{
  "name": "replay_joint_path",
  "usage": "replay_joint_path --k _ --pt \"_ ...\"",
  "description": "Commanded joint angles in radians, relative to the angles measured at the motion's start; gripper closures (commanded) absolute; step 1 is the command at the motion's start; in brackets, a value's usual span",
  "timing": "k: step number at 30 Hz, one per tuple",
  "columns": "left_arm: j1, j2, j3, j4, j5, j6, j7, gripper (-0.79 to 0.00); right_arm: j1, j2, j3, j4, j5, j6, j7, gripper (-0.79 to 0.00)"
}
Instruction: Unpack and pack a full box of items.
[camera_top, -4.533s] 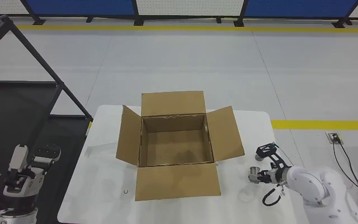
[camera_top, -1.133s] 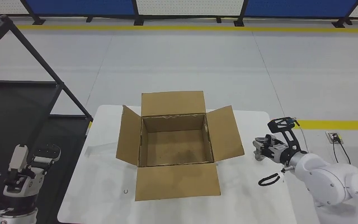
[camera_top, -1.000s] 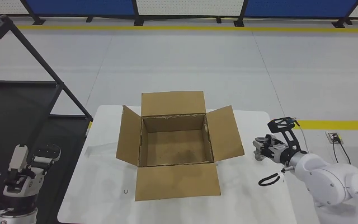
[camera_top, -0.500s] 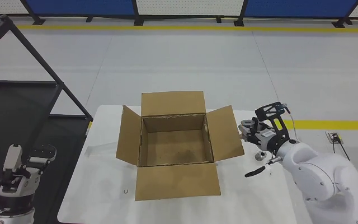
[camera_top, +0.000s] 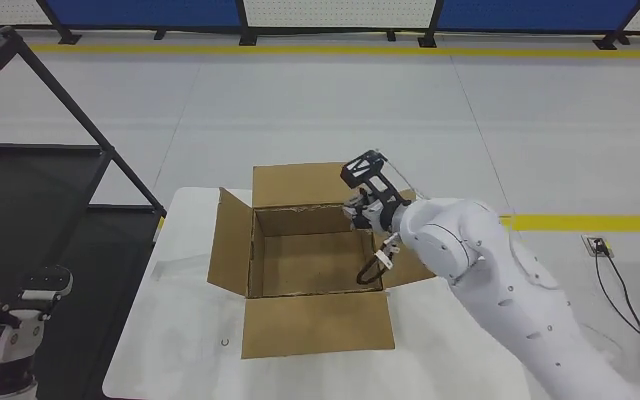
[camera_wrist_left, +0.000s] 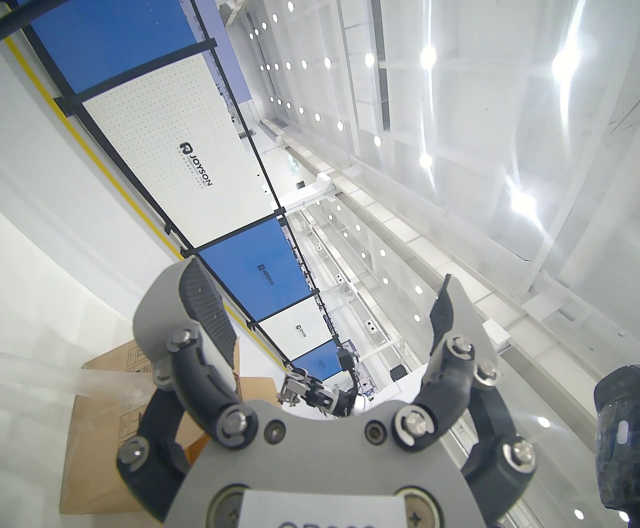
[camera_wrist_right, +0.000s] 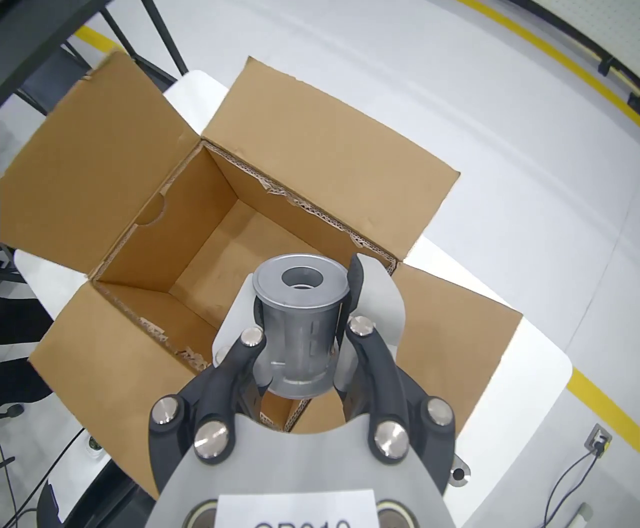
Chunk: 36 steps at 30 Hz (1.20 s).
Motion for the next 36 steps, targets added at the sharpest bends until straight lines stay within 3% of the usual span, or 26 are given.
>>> replay_joint_path --k 1,17,20,26,33,36 --pt "0.0 0.0 0.0 0.0 0.0 0.0 0.0 -0.785 0.052 -0.035 -0.064 0.112 0.086 -0.02 -0.03 0.0" --pt "0.0 0.0 0.0 0.0 0.0 0.0 0.0 -0.785 0.045 -0.041 -0.074 0.13 0.099 -0.034 -0.05 0.0" --pt "0.0 0.0 0.0 0.0 0.0 0.0 0.0 -0.785 0.052 -0.057 -0.109 0.176 0.113 -0.057 -0.028 0.0" --pt "0.0 0.0 0.0 0.0 0.0 0.0 0.0 -0.785 0.131 -0.138 -0.229 0.34 0.193 -0.087 -0.012 0.0" --pt "0.0 0.0 0.0 0.0 0.0 0.0 0.0 -0.785 0.217 -0.27 -0.362 0.601 0.276 -0.125 -0.037 0.0" --pt "0.0 0.0 0.0 0.0 0.0 0.0 0.0 -0.785 0.238 -0.331 -0.405 0.703 0.288 -0.097 -0.066 0.0"
